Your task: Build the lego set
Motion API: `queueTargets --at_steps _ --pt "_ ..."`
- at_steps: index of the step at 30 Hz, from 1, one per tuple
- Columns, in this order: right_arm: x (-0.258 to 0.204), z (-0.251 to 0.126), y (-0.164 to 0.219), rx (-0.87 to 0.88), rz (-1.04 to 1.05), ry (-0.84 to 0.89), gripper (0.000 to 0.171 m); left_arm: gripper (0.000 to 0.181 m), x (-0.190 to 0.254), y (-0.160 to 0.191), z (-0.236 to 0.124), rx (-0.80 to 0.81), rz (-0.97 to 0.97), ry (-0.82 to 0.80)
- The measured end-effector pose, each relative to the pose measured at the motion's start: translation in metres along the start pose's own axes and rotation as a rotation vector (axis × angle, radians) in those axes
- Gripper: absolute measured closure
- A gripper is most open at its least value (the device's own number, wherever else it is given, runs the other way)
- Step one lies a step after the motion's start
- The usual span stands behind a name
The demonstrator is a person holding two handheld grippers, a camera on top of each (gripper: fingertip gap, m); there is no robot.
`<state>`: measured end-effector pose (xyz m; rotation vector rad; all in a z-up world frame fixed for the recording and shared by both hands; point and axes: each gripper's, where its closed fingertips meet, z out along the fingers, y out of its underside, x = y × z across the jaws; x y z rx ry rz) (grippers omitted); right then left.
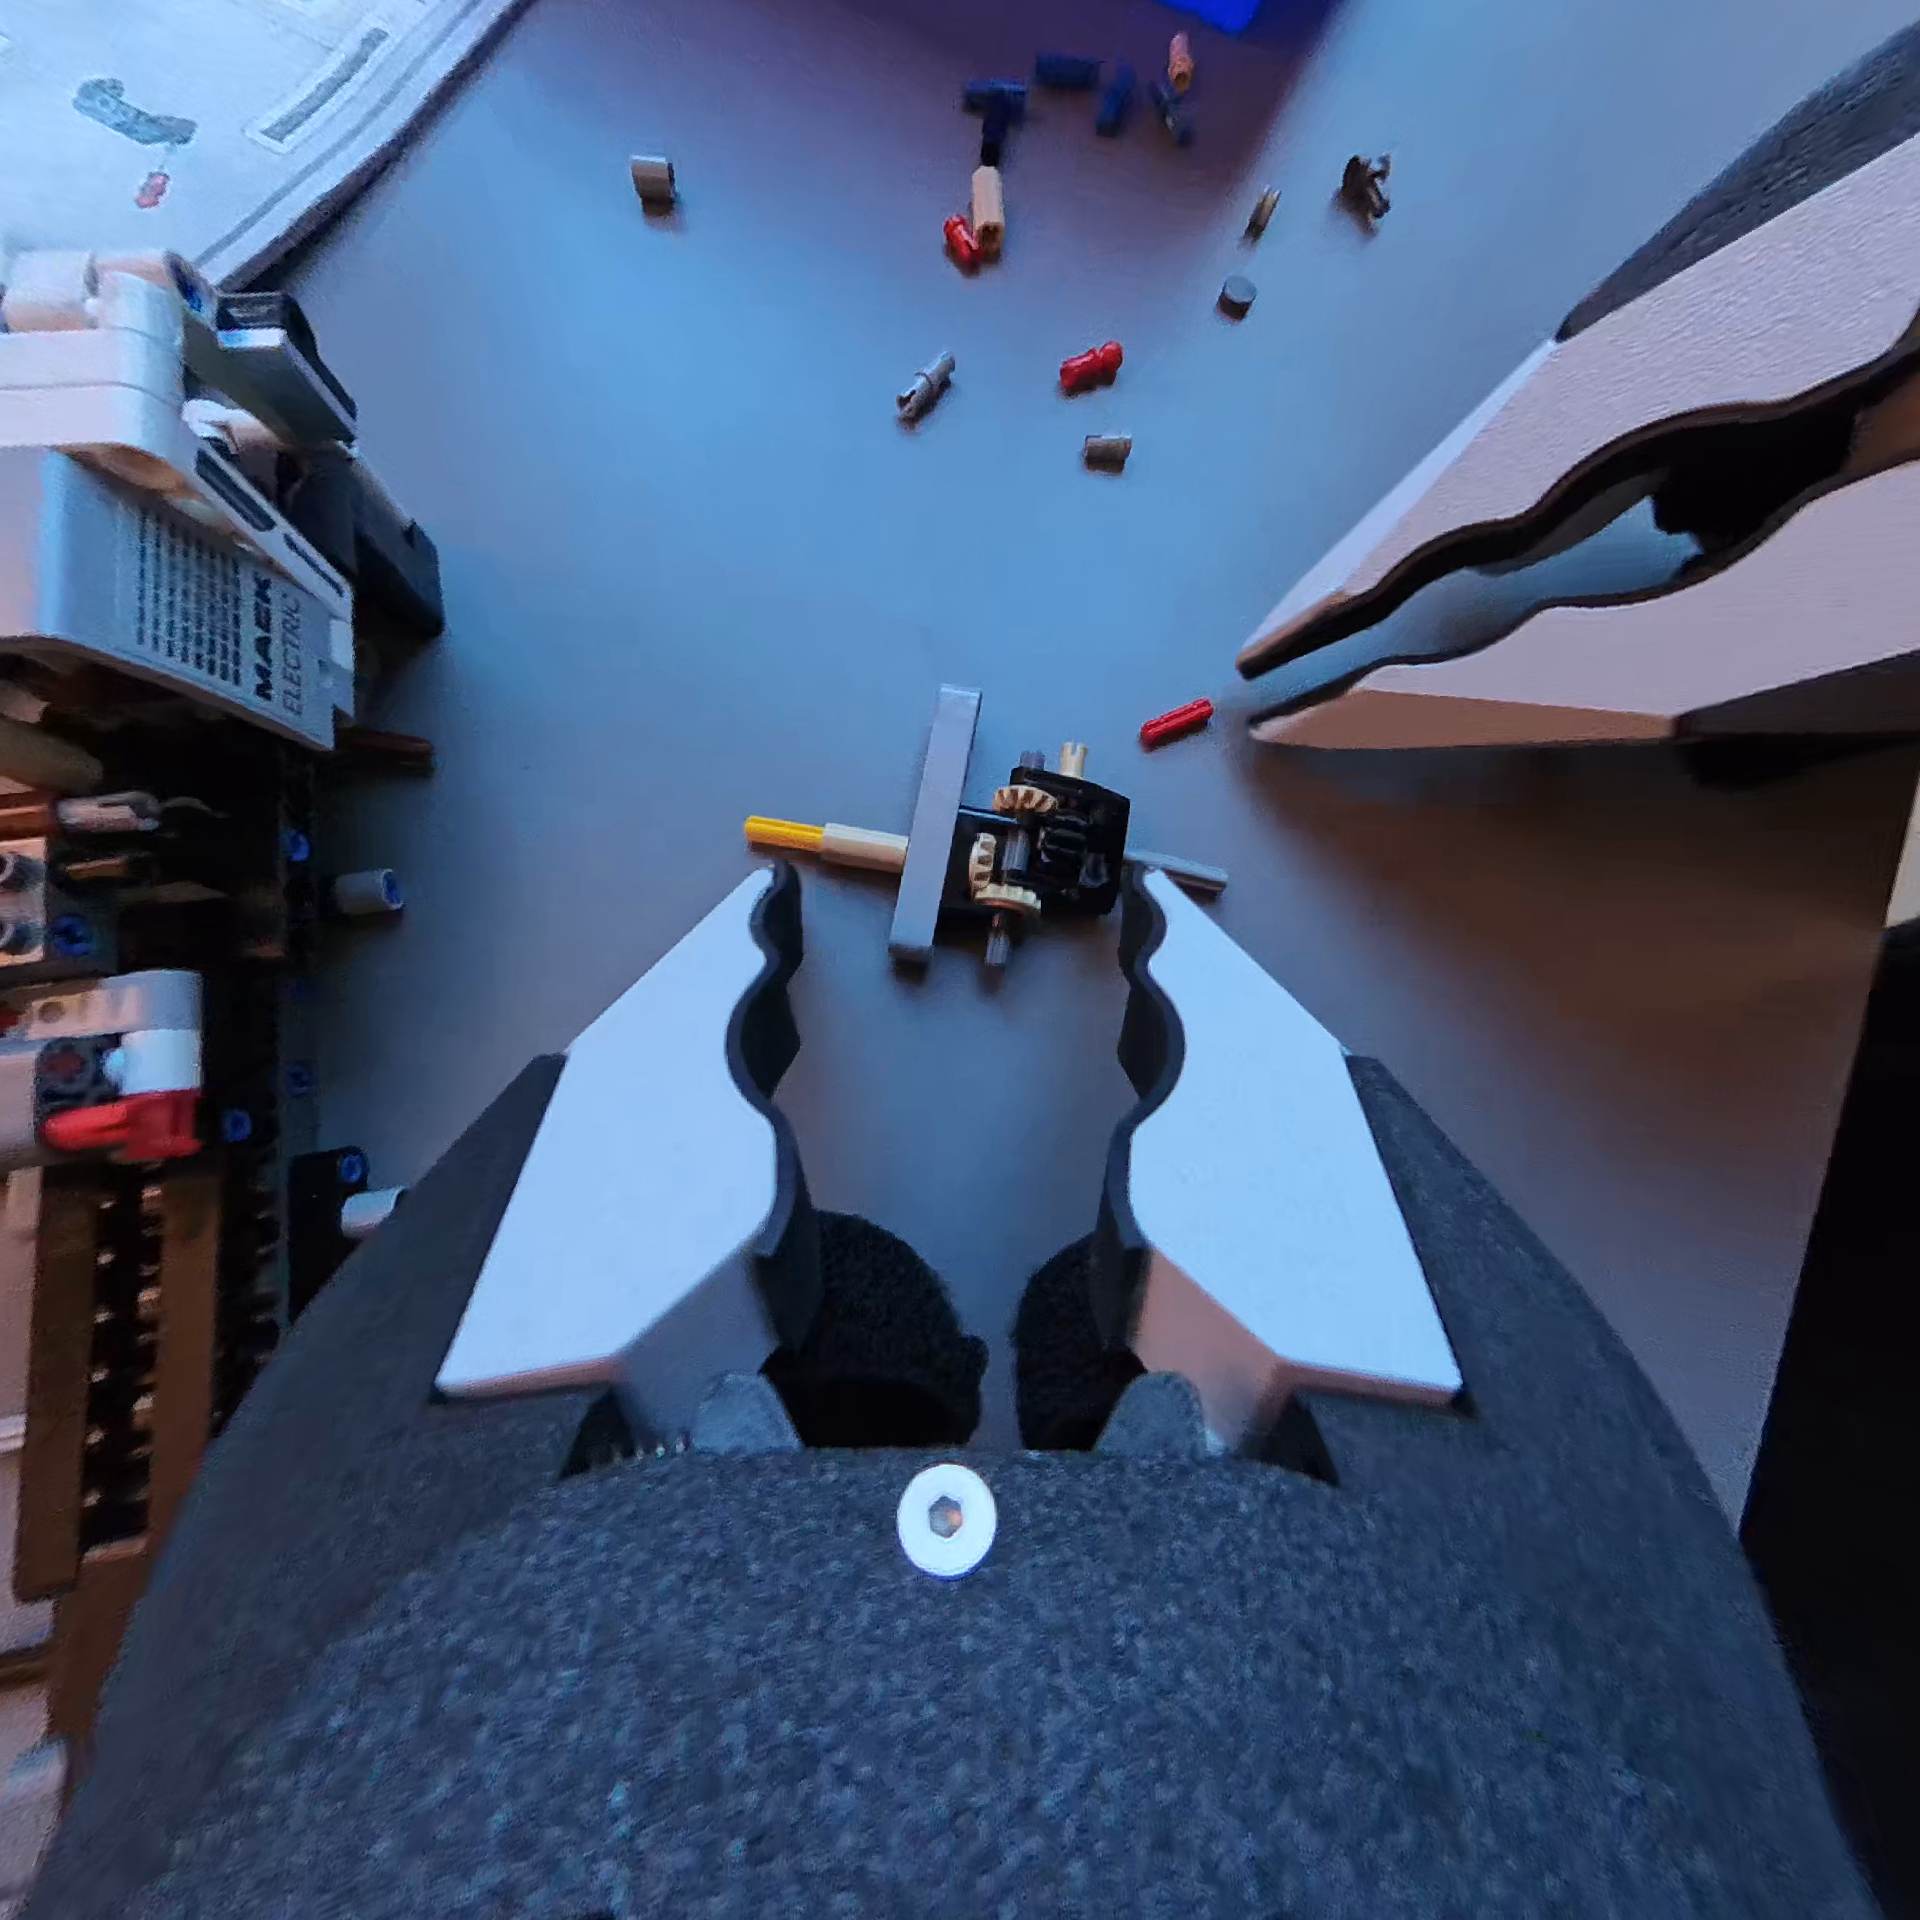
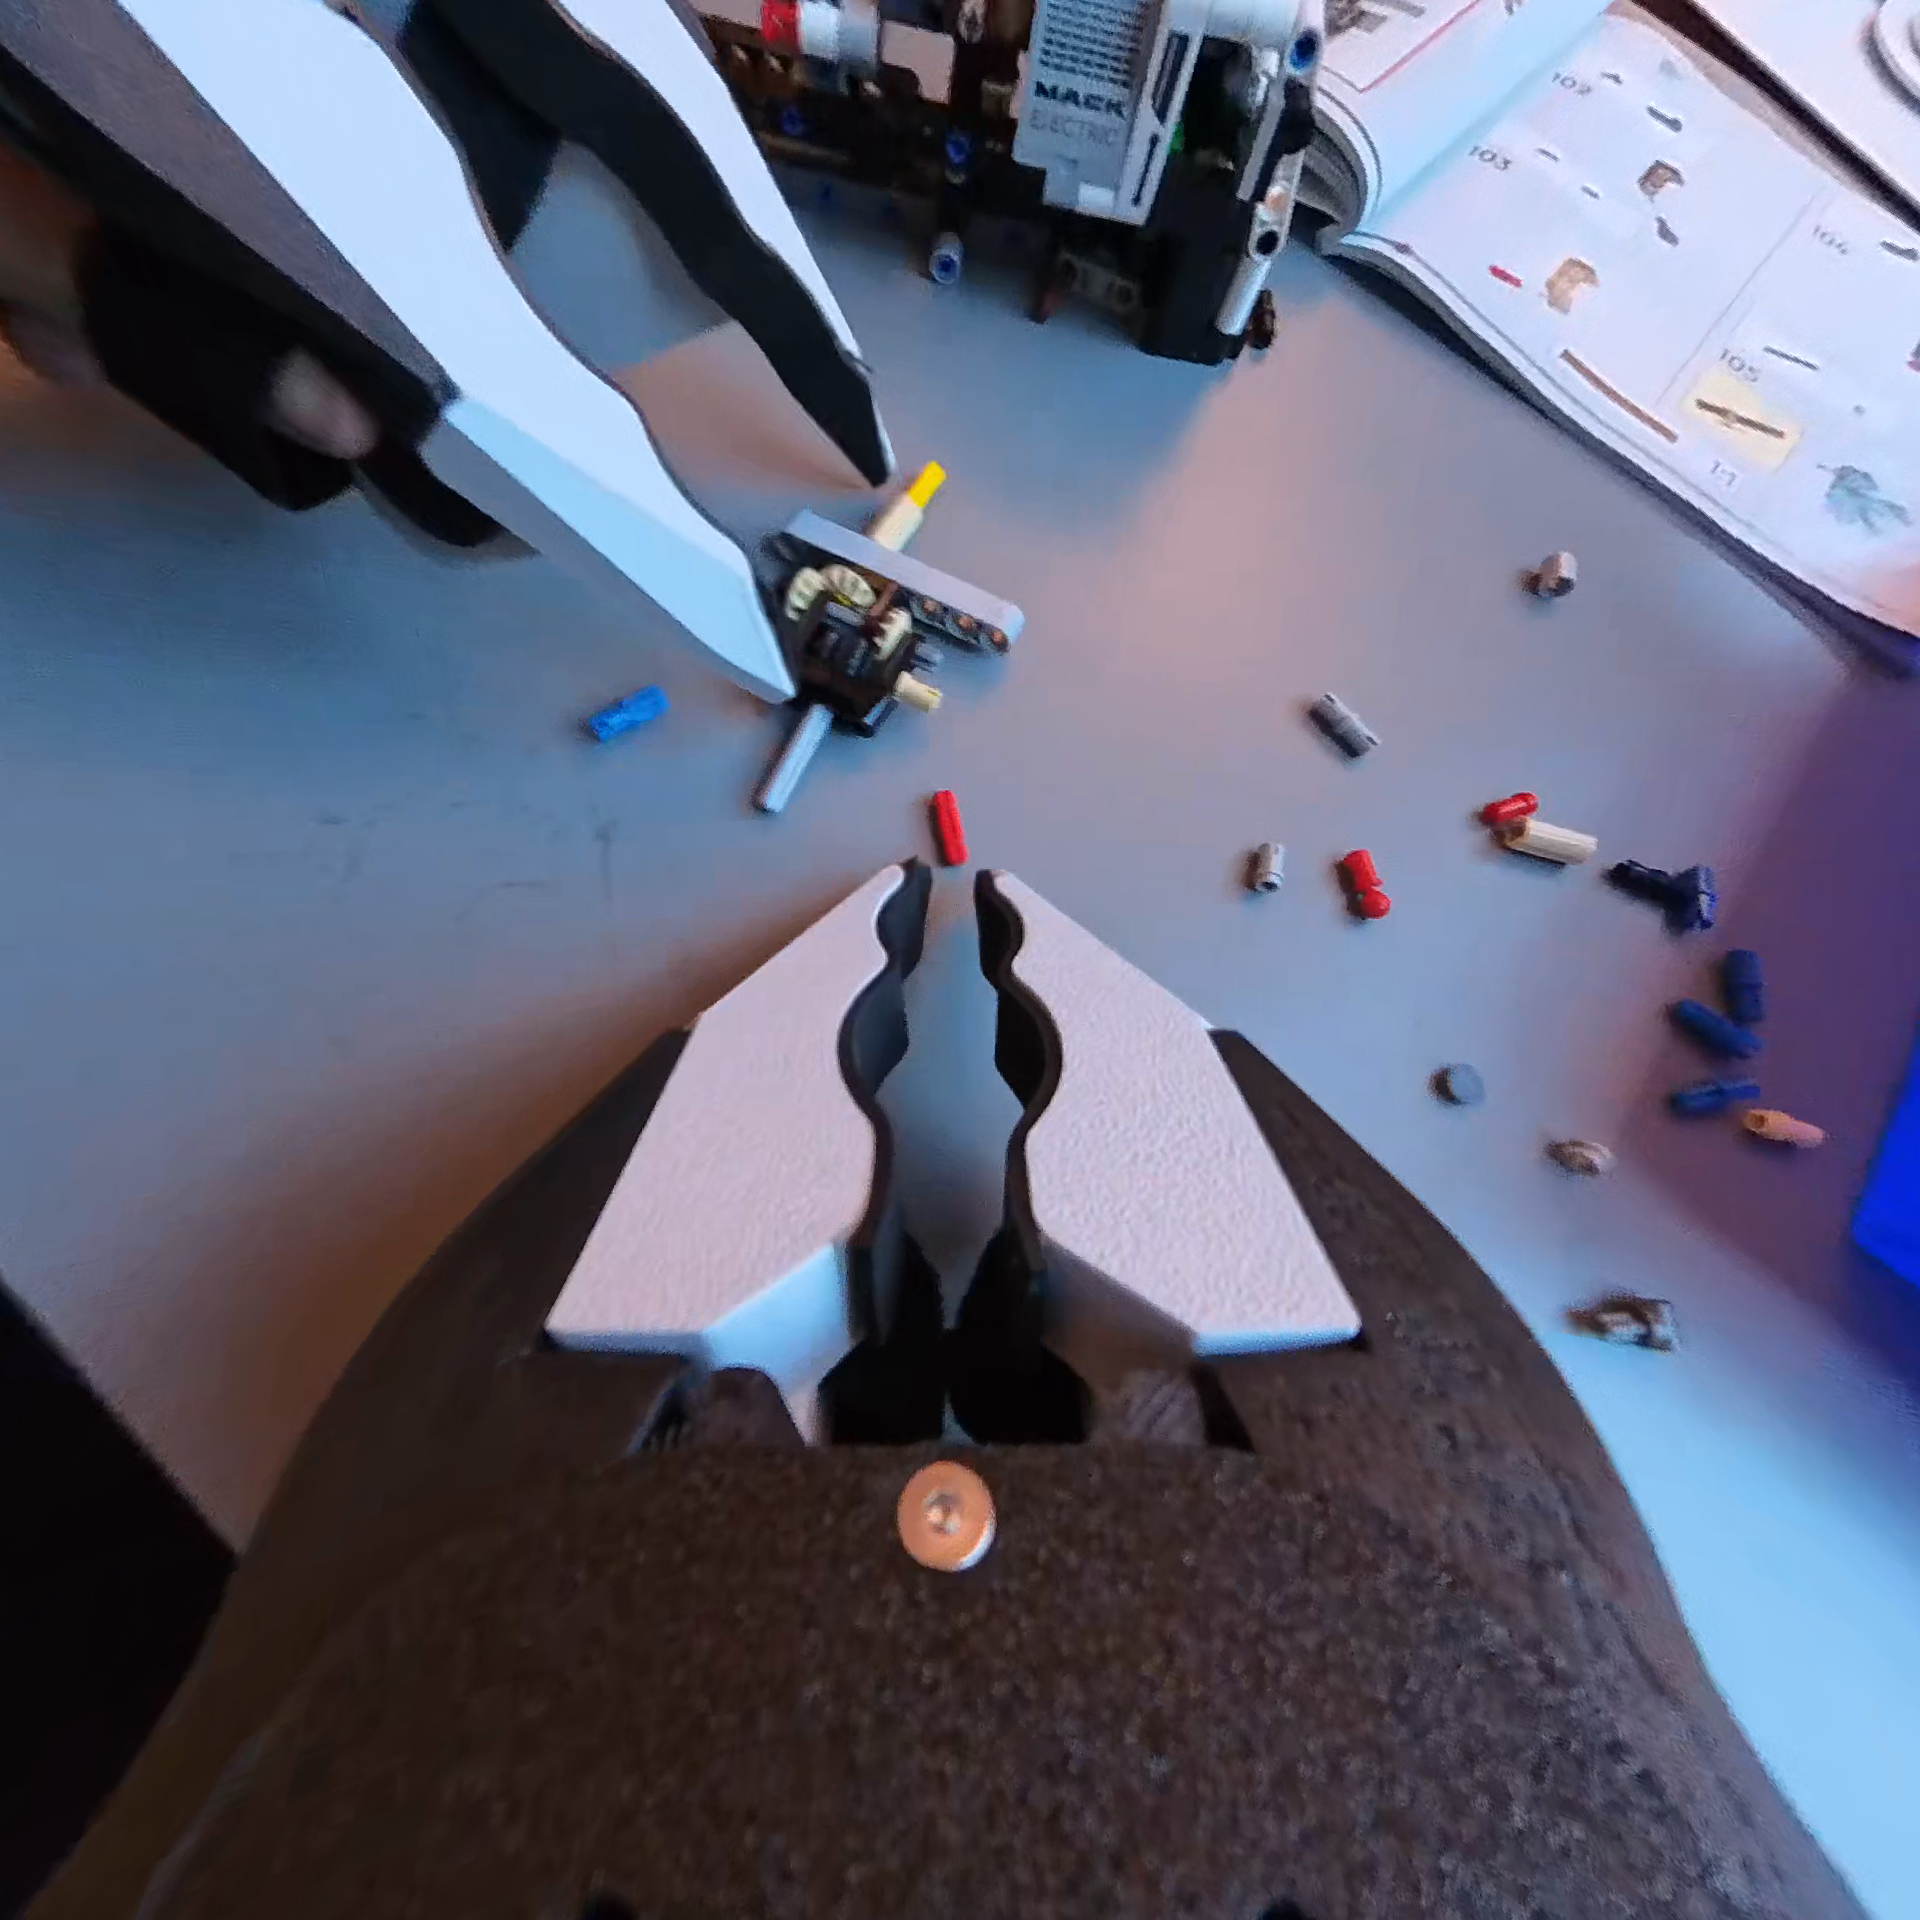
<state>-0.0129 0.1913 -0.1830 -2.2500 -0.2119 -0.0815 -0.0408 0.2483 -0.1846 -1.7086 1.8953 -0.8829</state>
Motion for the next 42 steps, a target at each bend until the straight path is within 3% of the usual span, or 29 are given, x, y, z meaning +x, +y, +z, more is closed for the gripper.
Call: queueTargets --at_steps 11,14,17,20,23,27,35,42 --pt "0.0 0.01 -0.001 -0.029 0.017 -0.082 0.157 0.131 0.005 0.005 0.004 -0.033 0.119 0.003" --pt "0.0 0.01 -0.001 -0.033 0.023 -0.085 0.166 0.14 0.003 0.002 0.005 -0.033 0.122 -0.004" --pt "0.003 0.011 -0.001 -0.031 0.032 -0.071 0.168 0.141 -0.004 -0.002 0.006 -0.016 0.048 -0.018" --pt "0.007 0.006 -0.014 0.05 0.116 -0.08 0.168 0.152 0.0 -0.019 0.0 0.079 -0.145 0.107" --pt "0.006 0.0 -0.032 0.152 0.287 -0.184 0.169 0.152 0.0 -0.022 -0.002 0.091 -0.231 0.185" --pt "0.004 0.007 -0.029 0.122 0.398 -0.248 0.169 0.152 0.004 -0.02 0.002 0.099 -0.222 0.19" --pt "0.004 0.002 -0.017 0.086 0.294 -0.184 0.169 0.146 0.007 -0.019 0.006 0.091 -0.114 0.118" --pt "0.008 -0.007 -0.023 0.142 0.379 -0.251 0.169 0.143 0.01 -0.016 0.005 0.09 -0.116 0.13"
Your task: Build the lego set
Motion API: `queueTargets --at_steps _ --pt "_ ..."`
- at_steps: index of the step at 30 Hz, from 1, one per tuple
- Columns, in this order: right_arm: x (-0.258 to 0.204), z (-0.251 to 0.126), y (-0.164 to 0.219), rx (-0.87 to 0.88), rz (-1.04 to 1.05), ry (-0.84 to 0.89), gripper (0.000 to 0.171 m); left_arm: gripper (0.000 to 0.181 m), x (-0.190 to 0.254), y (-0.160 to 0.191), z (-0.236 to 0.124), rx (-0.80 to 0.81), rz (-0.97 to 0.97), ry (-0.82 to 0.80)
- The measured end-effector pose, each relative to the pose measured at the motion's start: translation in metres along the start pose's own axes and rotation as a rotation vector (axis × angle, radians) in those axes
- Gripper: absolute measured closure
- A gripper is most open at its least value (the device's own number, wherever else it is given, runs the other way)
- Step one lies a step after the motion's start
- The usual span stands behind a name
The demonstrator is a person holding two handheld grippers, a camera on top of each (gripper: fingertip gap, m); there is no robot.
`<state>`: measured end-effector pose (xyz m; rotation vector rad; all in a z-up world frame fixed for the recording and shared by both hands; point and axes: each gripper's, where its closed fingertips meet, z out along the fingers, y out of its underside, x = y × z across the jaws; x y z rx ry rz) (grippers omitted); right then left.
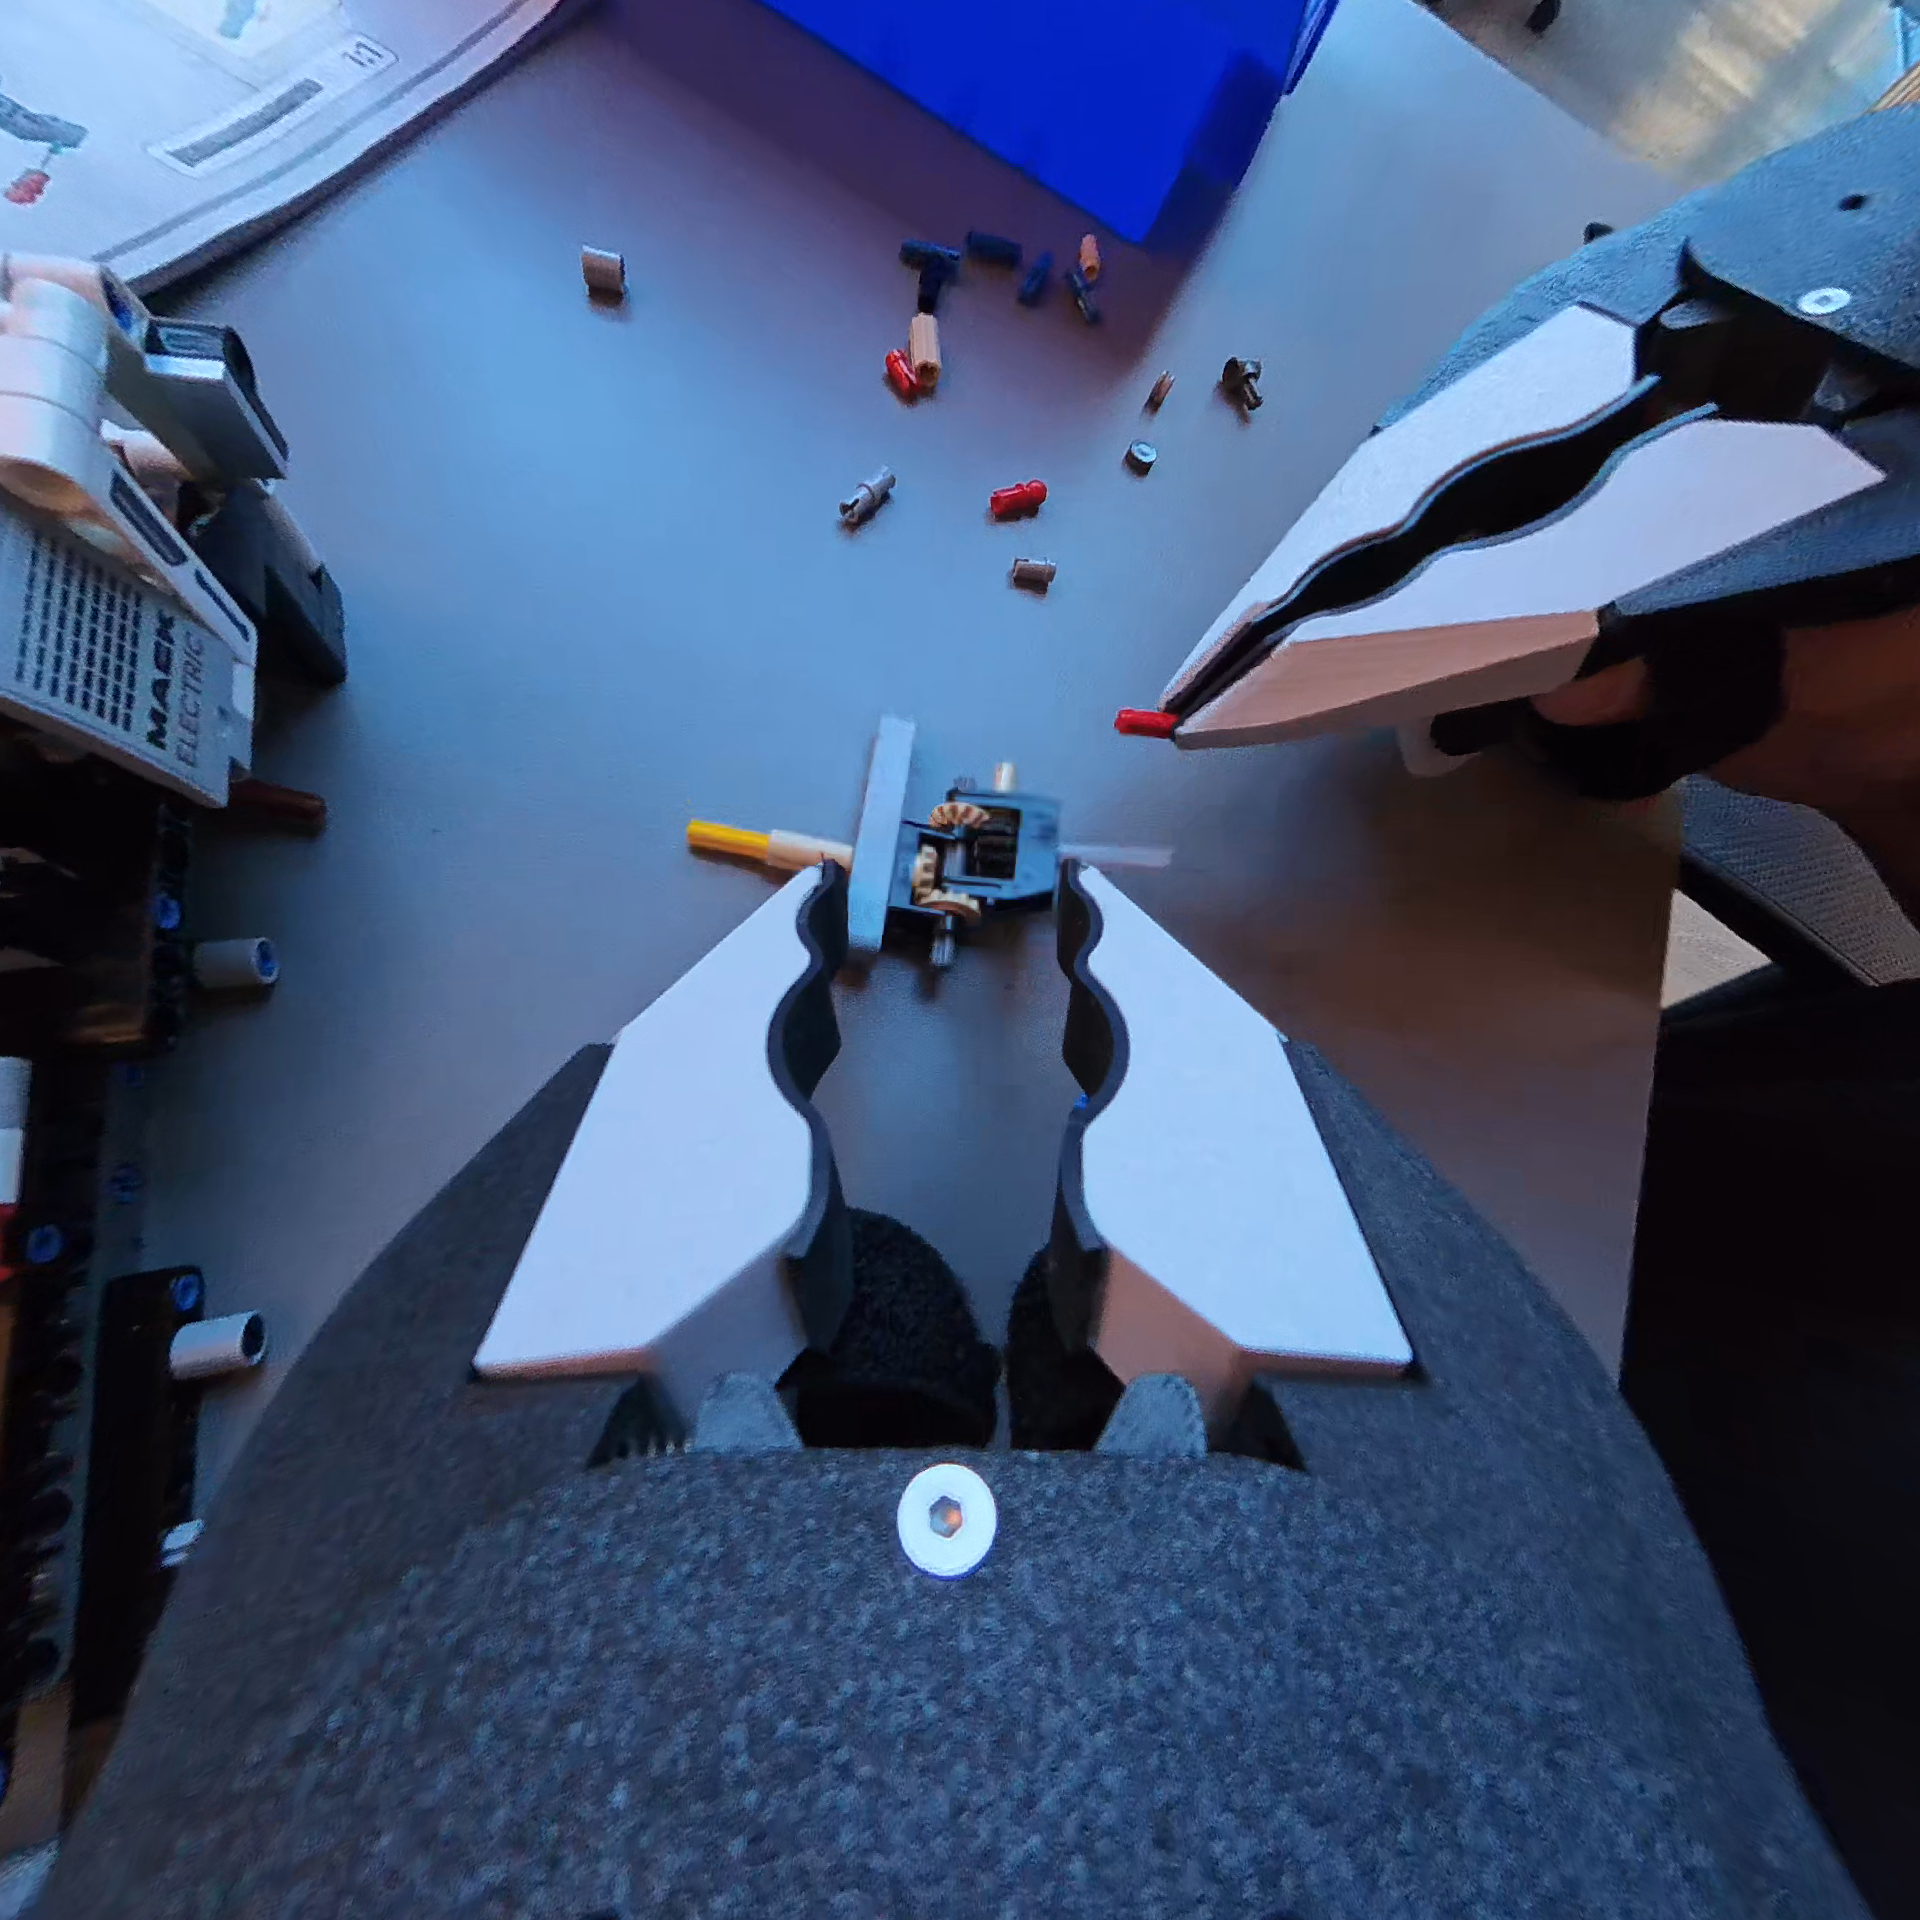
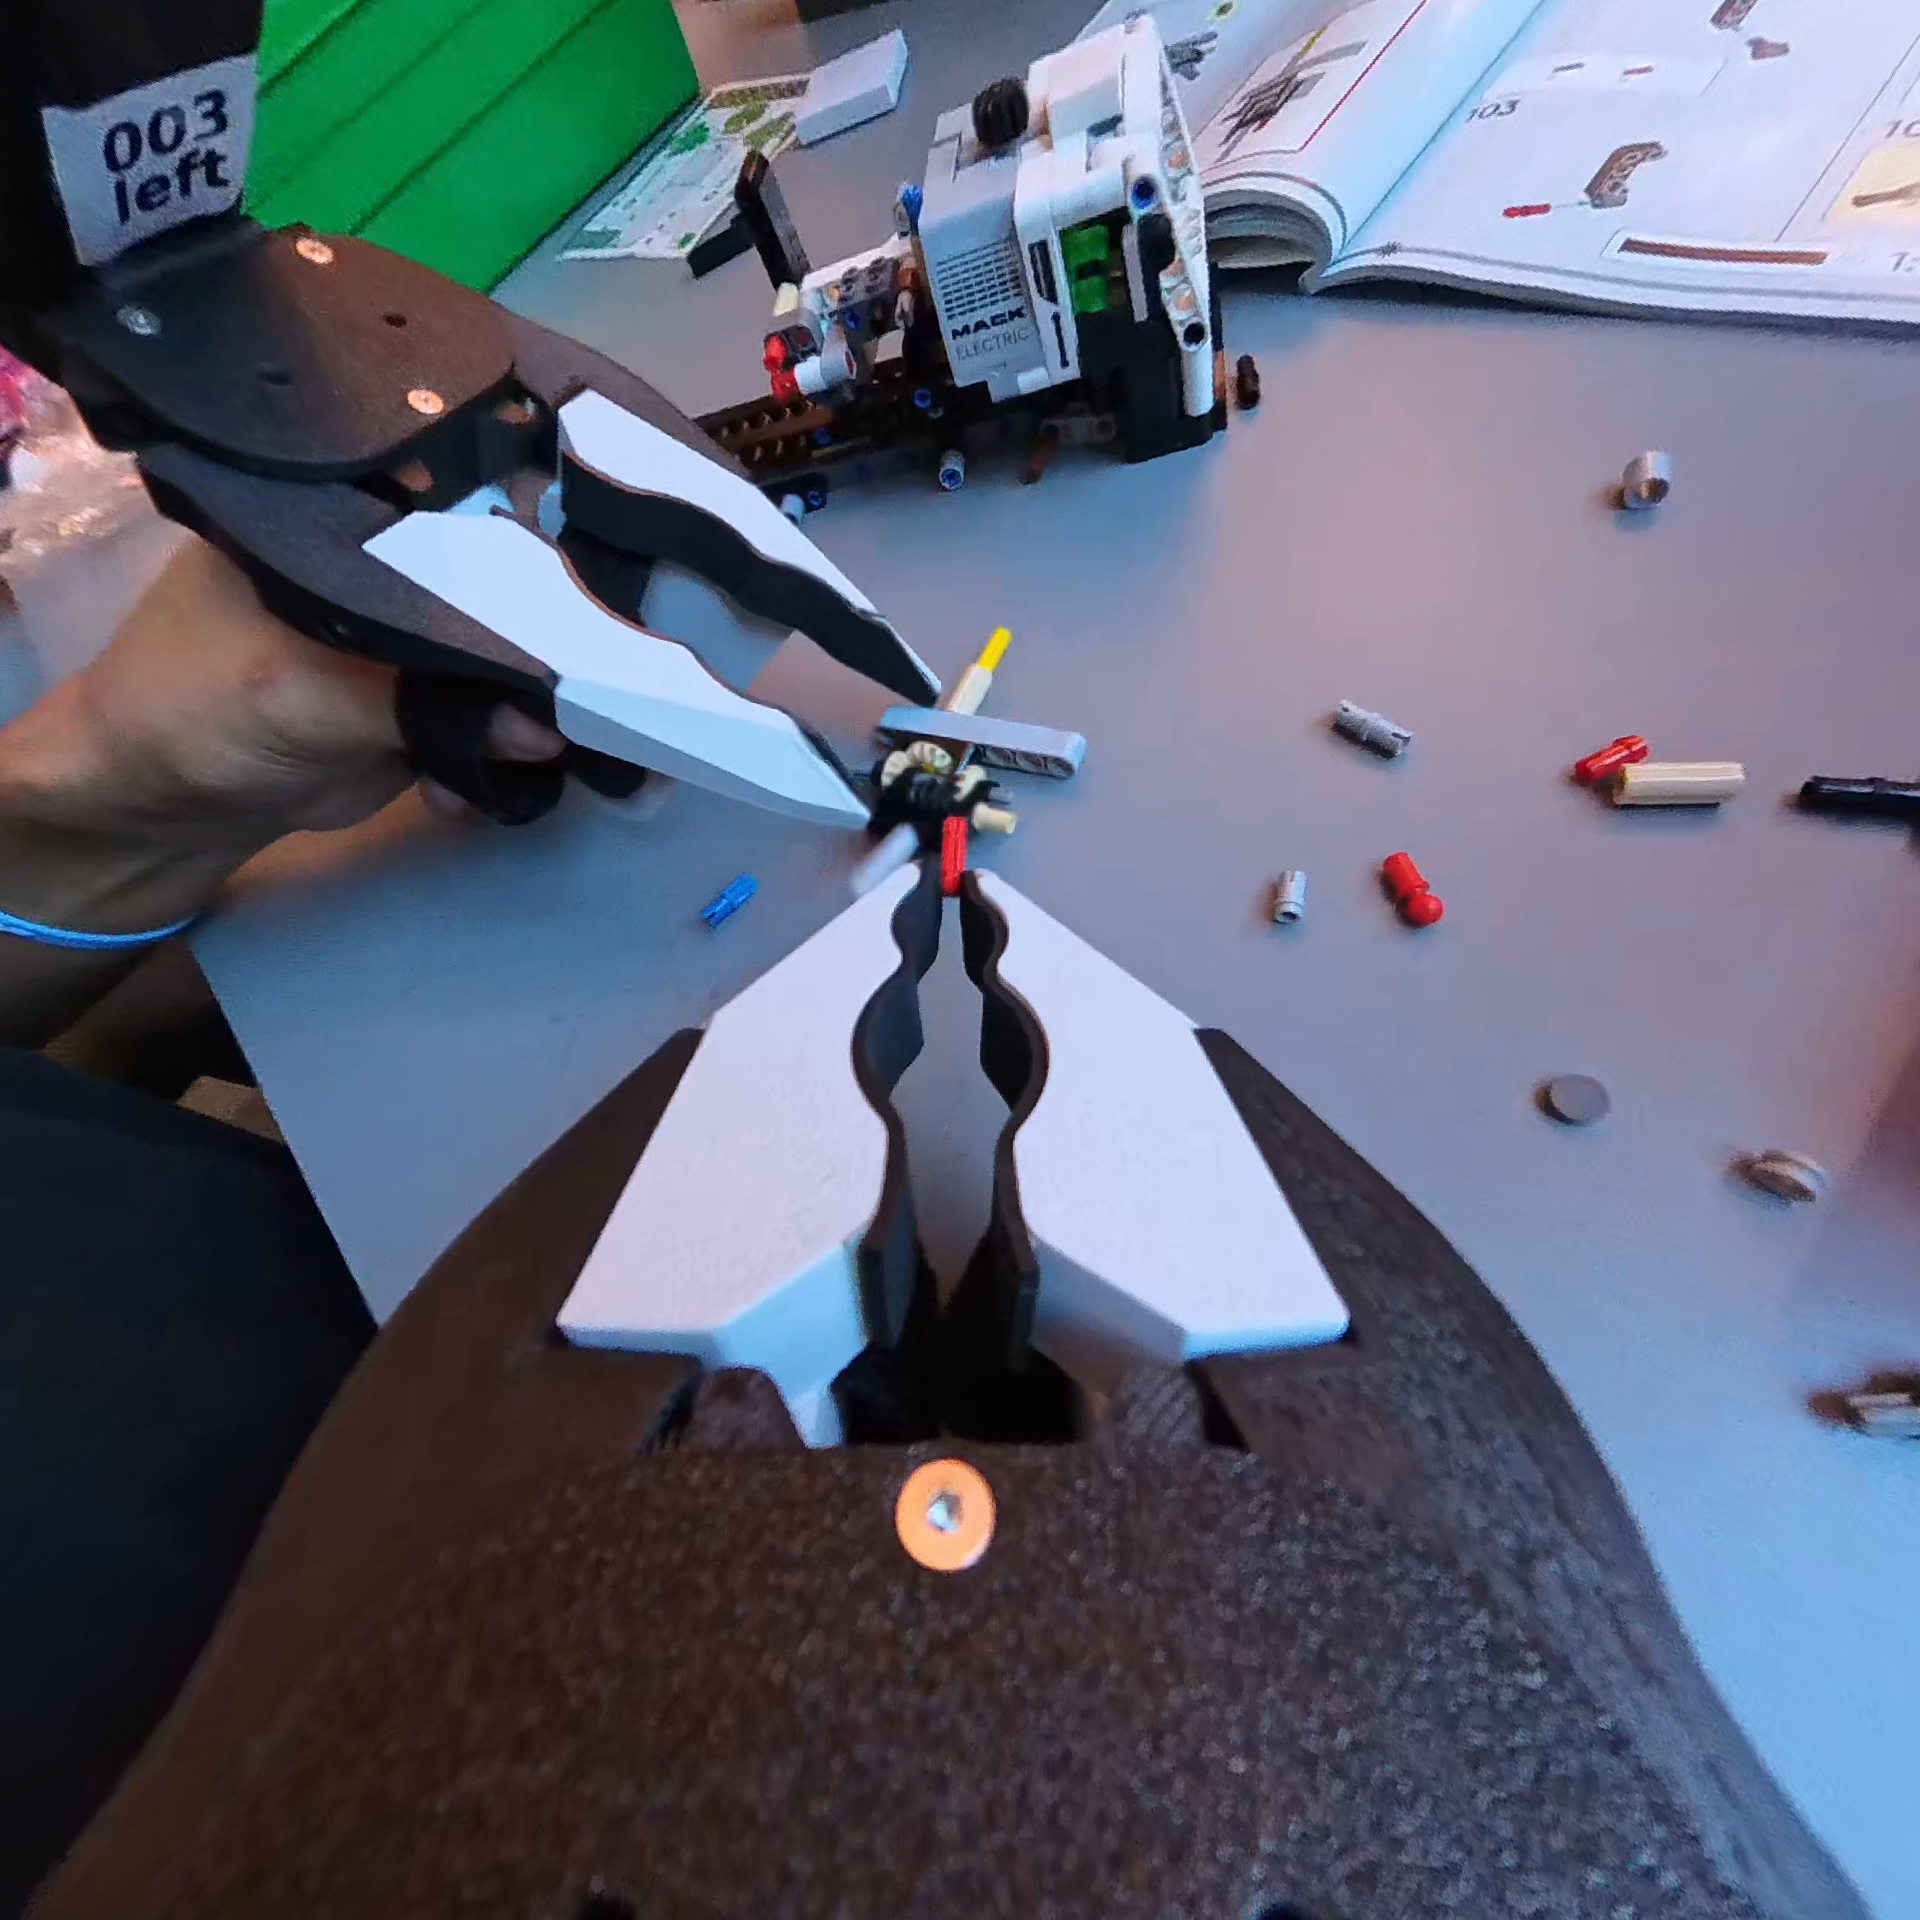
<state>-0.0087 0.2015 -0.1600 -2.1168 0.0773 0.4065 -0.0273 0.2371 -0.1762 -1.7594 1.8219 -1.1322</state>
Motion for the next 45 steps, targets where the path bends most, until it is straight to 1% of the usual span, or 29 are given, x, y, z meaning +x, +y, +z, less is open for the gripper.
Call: queueTargets --at_steps 3,5,7,9,10,12,14,16,18,21,24,28,31,35,37,42,45 --pt "-0.01 -0.002 0.001 -0.013 0.078 -0.075 0.169 0.141 0.007 -0.002 -0.006 0.001 0.04 0.016" --pt "-0.014 -0.002 0.004 -0.044 0.156 -0.103 0.169 0.14 0.015 -0.005 -0.011 0.005 0.151 0.024" --pt "-0.009 -0.002 0.01 -0.077 0.215 -0.053 0.169 0.14 0.014 -0.004 -0.012 -0.012 0.31 -0.013" --pt "-0.004 0.0 0.018 -0.131 0.161 0.026 0.169 0.14 0.004 0.005 -0.009 -0.094 0.434 -0.06" --pt "-0.003 0.002 0.021 -0.163 0.126 0.058 0.169 0.138 -0.002 0.009 -0.007 -0.135 0.456 -0.075" --pt "0.0 0.007 0.023 -0.194 0.09 0.103 0.168 0.135 -0.007 0.01 -0.004 -0.161 0.42 -0.056" --pt "-0.002 0.013 0.025 -0.212 0.114 0.09 0.168 0.129 -0.004 0.011 0.0 -0.165 0.357 -0.001" --pt "-0.004 0.015 0.024 -0.201 0.148 0.077 0.168 0.129 -0.003 0.01 0.004 -0.154 0.337 0.014" --pt "-0.002 0.015 0.024 -0.201 0.146 0.095 0.168 0.128 0.0 0.005 0.006 -0.124 0.369 0.002" --pt "-0.003 0.013 0.021 -0.19 0.151 0.102 0.168 0.125 0.0 0.002 0.006 -0.14 0.438 -0.007" --pt "-0.005 0.013 0.02 -0.185 0.164 0.101 0.168 0.122 0.003 -0.005 0.006 -0.158 0.505 0.044" --pt "-0.008 0.016 0.023 -0.19 0.171 0.103 0.168 0.117 0.001 0.005 0.015 -0.302 0.573 0.123" --pt "-0.009 0.019 0.024 -0.191 0.177 0.107 0.168 0.115 -0.003 0.003 0.018 -0.338 0.547 0.151" --pt "-0.007 0.02 0.021 -0.166 0.193 0.123 0.168 0.122 -0.005 0.002 0.021 -0.344 0.542 0.15" --pt "-0.005 0.02 0.02 -0.153 0.201 0.131 0.168 0.139 -0.003 0.002 0.021 -0.335 0.538 0.147" --pt "0.001 0.021 0.019 -0.133 0.223 0.143 0.168 0.139 -0.001 0.001 0.022 -0.246 0.504 0.147" --pt "0.002 0.021 0.018 -0.125 0.226 0.146 0.168 0.139 -0.001 0.001 0.022 -0.228 0.494 0.137"
